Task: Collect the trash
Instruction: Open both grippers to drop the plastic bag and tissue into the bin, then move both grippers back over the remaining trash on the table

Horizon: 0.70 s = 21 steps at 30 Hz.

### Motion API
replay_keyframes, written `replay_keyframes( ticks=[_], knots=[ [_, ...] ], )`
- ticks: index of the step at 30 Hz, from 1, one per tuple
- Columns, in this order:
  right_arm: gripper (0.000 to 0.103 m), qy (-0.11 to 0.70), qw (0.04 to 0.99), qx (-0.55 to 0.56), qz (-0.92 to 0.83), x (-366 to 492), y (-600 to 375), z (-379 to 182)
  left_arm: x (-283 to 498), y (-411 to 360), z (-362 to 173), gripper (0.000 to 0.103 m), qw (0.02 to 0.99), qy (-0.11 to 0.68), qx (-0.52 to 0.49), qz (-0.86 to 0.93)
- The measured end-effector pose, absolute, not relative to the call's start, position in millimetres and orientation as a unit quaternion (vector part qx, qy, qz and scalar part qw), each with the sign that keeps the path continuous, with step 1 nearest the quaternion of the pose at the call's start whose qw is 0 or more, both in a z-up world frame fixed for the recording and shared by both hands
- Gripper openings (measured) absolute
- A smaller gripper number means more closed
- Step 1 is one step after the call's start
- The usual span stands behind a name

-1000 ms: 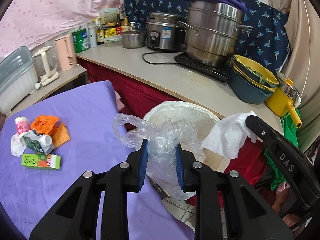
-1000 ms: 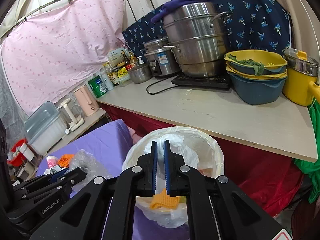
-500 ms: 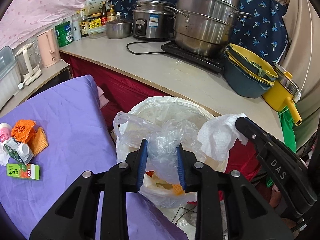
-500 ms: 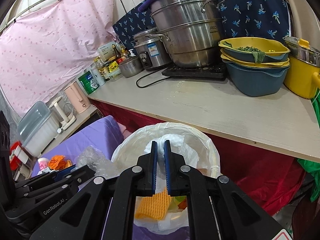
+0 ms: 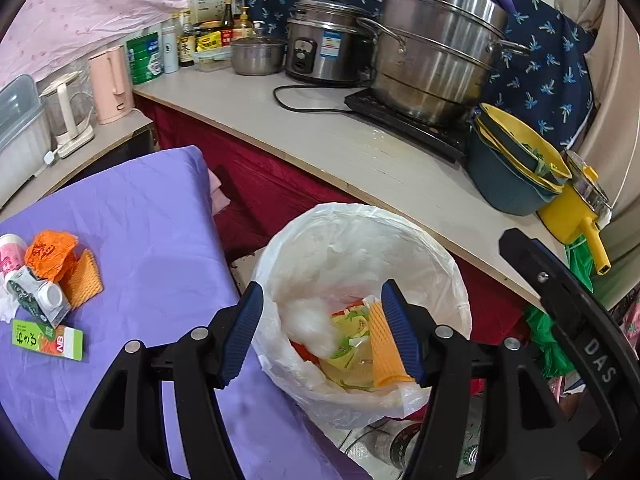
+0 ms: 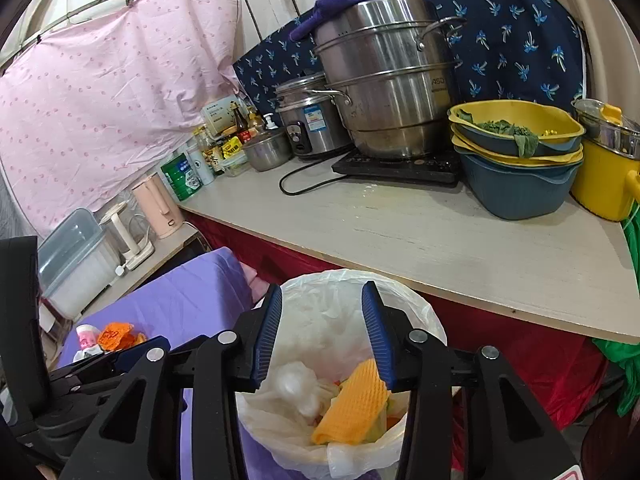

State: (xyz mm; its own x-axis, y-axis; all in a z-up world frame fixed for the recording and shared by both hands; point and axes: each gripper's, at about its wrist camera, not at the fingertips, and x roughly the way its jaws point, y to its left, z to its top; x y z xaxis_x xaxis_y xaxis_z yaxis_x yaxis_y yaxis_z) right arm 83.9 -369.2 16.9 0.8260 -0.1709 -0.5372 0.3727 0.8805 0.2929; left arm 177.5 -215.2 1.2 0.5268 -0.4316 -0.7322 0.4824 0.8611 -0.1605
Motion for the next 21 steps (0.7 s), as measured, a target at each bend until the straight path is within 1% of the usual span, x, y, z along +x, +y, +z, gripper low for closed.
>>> replay_keyframes(
  ticks=[3,8,13,21],
  knots=[
    [0.045,0.251,0.937,0.195,-0.143,80.2,-364.7,23.1,179.4,-203.4,6.3,0.058,0.877,0.409,0.02,-0.253],
    [0.046,0.246,0.941,0.19,-0.136,75.1,-353.4,33.6,177.9,-181.1,15.3,0.058,0.883,0.404,0.008,-0.238],
    [0.05,0.239,0.945,0.183,-0.125,71.6,-337.2,43.4,171.9,-153.3,23.7,0.058,0.894,0.395,0.006,-0.213],
    [0.051,0.239,0.952,0.168,-0.095,72.7,-297.8,53.4,169.4,-93.6,29.2,0.058,0.906,0.391,-0.012,-0.16]
  ],
)
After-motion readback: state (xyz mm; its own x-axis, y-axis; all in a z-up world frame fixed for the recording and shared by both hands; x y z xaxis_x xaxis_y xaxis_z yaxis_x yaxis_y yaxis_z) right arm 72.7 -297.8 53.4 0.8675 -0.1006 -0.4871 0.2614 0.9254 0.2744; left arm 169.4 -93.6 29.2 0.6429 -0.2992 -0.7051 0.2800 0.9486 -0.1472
